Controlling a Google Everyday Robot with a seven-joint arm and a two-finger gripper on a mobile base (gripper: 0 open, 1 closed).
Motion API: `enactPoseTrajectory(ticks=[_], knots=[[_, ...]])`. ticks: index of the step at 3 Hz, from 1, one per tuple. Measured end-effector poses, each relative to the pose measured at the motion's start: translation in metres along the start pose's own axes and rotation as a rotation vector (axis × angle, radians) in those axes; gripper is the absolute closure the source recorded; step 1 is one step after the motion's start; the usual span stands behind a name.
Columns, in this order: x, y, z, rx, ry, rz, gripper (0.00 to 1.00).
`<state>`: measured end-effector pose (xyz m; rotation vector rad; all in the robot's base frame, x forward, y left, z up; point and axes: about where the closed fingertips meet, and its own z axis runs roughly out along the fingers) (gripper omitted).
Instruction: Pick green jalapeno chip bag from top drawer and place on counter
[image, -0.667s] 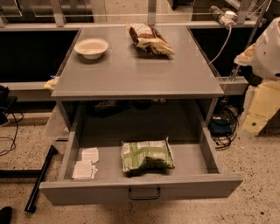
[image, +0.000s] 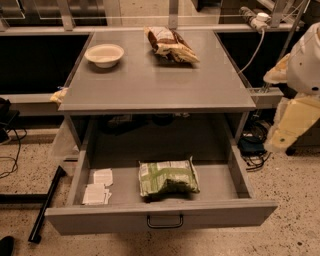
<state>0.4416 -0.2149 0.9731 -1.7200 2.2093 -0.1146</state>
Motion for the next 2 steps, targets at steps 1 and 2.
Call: enactPoseTrajectory(ticks=[1, 2], knots=[[-0.003, -0.005, 0.028, 0.007, -0.049, -0.013, 0.41], [-0.009, -0.015, 0.069, 0.01, -0.121, -0.013, 0.64]])
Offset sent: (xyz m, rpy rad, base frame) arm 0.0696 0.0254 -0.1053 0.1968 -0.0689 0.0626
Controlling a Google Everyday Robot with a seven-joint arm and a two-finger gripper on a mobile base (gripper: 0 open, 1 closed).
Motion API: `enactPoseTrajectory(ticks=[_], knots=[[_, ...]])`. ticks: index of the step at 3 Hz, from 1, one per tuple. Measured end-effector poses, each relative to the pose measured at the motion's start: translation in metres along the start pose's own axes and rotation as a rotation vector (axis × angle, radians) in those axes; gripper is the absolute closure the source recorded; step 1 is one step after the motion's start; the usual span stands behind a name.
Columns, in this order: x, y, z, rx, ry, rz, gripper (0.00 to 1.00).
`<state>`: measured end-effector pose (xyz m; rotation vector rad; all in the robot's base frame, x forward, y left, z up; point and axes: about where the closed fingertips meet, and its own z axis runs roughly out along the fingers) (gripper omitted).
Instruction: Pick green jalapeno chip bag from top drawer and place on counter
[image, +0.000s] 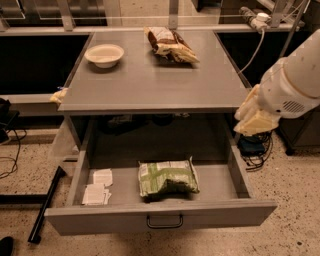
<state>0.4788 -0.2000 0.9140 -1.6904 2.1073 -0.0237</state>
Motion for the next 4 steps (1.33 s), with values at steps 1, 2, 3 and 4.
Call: enactPoseTrajectory(ticks=[1, 2, 3, 4], knots=[[-0.005, -0.004, 0.04, -0.015, -0.062, 0.002, 0.87], [-0.018, 0.004, 0.09, -0.066, -0.135, 0.013, 1.0], [-0.033, 0.021, 0.13, -0.132, -0.197, 0.022, 1.0], [-0.049, 0.035, 0.16, -0.177, -0.267, 0.012, 1.0]])
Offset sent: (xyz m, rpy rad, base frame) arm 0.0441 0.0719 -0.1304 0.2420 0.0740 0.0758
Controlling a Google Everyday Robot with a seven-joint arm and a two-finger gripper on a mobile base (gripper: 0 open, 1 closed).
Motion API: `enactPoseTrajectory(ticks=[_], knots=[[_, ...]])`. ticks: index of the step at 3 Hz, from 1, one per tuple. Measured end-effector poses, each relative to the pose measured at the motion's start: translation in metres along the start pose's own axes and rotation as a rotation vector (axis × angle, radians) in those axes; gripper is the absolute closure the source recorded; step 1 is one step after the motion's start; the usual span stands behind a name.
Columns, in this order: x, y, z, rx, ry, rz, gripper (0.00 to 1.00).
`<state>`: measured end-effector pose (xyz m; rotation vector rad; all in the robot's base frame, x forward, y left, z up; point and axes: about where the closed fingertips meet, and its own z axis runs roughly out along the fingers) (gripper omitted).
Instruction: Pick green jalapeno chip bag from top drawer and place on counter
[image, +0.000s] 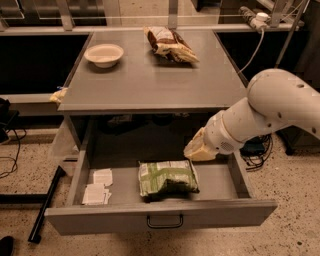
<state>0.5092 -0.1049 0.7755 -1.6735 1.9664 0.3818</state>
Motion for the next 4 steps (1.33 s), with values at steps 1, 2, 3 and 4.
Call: enactPoseTrajectory(ticks=[1, 2, 3, 4], knots=[[-0.007, 0.006, 0.028, -0.032, -0.048, -0.017, 0.82], [-0.013, 0.01, 0.05, -0.051, -0.075, -0.031, 0.59], [-0.018, 0.014, 0.067, -0.057, -0.097, -0.05, 0.34], [-0.02, 0.013, 0.082, -0.052, -0.103, -0.081, 0.12]])
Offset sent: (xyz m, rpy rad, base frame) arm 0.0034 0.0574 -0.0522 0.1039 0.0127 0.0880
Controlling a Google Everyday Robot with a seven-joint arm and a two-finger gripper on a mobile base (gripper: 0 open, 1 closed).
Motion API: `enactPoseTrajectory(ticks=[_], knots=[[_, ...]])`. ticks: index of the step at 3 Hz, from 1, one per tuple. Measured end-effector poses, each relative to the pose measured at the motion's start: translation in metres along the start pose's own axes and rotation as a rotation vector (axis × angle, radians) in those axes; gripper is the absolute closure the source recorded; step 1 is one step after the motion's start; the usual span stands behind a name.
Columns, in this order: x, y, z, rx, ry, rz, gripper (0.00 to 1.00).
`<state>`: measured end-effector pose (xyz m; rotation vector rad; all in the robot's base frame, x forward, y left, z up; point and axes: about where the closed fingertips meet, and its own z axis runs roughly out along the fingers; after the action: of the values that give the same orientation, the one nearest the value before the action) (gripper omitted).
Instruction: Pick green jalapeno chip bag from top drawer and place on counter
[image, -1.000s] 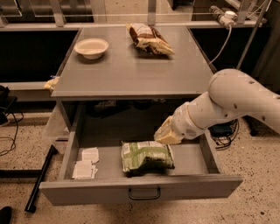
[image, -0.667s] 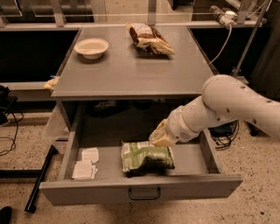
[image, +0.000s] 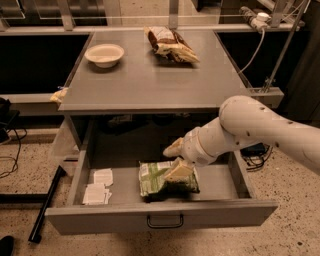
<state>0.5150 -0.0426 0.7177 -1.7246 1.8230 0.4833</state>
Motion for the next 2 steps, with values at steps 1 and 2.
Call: enactPoseTrajectory(ticks=[1, 2], knots=[[0.001, -0.004, 0.016, -0.002, 0.011, -0.04, 0.06], [0.003, -0.009, 0.033, -0.01, 0.026, -0.068, 0.06]])
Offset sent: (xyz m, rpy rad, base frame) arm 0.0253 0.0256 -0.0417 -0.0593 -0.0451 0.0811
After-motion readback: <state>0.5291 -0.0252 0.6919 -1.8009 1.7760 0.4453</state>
